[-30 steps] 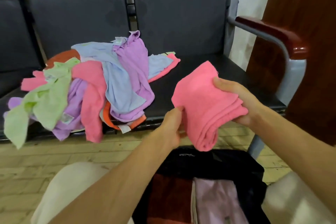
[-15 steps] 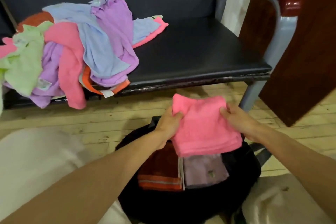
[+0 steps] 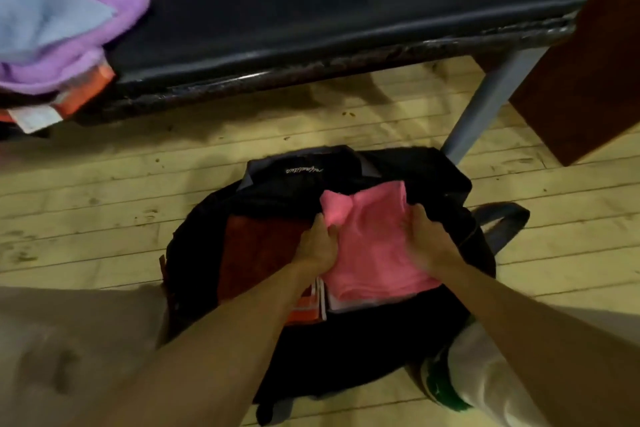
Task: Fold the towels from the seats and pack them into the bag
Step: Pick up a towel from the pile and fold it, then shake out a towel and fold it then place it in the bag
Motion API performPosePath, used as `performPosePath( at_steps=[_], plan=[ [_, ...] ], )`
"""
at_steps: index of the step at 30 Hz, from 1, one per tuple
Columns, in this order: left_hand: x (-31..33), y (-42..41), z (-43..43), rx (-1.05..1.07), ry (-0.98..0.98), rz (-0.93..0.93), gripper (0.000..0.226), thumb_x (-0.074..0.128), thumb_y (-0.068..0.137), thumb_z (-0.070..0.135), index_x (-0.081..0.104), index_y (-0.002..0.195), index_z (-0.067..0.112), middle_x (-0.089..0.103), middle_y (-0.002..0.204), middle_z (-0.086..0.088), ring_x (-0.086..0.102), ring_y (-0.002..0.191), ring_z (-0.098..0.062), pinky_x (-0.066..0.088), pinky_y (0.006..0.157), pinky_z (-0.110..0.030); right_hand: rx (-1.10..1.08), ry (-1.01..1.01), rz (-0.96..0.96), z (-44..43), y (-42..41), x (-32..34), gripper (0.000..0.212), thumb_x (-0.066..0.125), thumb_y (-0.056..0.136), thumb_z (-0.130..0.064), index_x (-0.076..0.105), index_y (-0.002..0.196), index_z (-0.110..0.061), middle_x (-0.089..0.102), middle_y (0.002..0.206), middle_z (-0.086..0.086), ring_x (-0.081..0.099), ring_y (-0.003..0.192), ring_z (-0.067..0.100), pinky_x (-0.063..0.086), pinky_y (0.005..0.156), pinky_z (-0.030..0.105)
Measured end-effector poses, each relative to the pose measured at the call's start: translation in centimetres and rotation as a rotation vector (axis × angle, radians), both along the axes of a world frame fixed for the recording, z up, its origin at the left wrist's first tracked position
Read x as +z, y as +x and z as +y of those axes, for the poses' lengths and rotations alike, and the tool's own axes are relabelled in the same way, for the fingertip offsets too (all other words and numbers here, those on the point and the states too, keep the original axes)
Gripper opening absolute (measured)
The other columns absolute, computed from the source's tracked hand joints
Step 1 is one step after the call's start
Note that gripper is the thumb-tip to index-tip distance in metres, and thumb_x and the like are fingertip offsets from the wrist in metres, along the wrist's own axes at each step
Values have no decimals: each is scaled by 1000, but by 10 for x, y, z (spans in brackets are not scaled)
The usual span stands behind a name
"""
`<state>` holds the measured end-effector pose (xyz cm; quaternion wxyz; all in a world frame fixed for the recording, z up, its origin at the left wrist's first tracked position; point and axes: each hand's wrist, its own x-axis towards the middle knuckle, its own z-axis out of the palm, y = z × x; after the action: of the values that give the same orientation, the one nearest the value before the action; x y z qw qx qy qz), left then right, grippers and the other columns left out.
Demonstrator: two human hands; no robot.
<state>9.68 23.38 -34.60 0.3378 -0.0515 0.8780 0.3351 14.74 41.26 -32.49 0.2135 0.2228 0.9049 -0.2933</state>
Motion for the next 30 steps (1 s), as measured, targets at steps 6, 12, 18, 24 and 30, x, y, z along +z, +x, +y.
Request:
performPosePath(
  at_steps=[6, 12, 18, 24, 30],
  plan=[
    [-34, 7, -2, -17, 22, -72, 58, 37, 102, 33, 14, 153, 18, 30, 153, -12, 37, 136, -31, 32, 110, -36, -50, -103, -139, 3, 11, -37, 25, 41, 98, -9, 38, 122, -4, 56, 109, 20, 53, 86, 30, 42, 73, 34],
    [-34, 4, -4, -98, 67, -74, 56, 43, 99, 34, 25, 149, 18, 38, 148, -9, 45, 128, -27, 40, 105, -38, -72, -76, -212, 4, 2, -42, 33, 45, 97, -15, 41, 127, -3, 53, 126, 23, 56, 111, 40, 49, 90, 40],
    [18, -13, -11, -168, 7, -285, 31, 43, 94, 19, 56, 122, 11, 62, 116, -13, 62, 102, -28, 57, 80, -42, -56, 53, -284, -4, -10, -9, 42, 46, 94, -15, 40, 133, 0, 49, 131, 21, 51, 119, 39, 46, 92, 39],
    [99, -30, -31, -114, 161, -124, 18, 46, 92, 9, 63, 90, 14, 63, 89, -5, 63, 89, -23, 53, 72, -30, 53, -7, -68, -23, -33, 66, 22, 48, 89, -9, 56, 72, 3, 61, 76, 16, 59, 71, 31, 45, 57, 31],
    [183, -32, -74, -189, 254, -5, 19, 40, 100, 13, 57, 108, 16, 63, 104, -7, 65, 88, -18, 52, 75, -27, 95, -204, 99, -67, -45, 162, 23, 46, 100, -12, 61, 114, -3, 63, 116, 12, 67, 95, 26, 55, 84, 39]
  ],
)
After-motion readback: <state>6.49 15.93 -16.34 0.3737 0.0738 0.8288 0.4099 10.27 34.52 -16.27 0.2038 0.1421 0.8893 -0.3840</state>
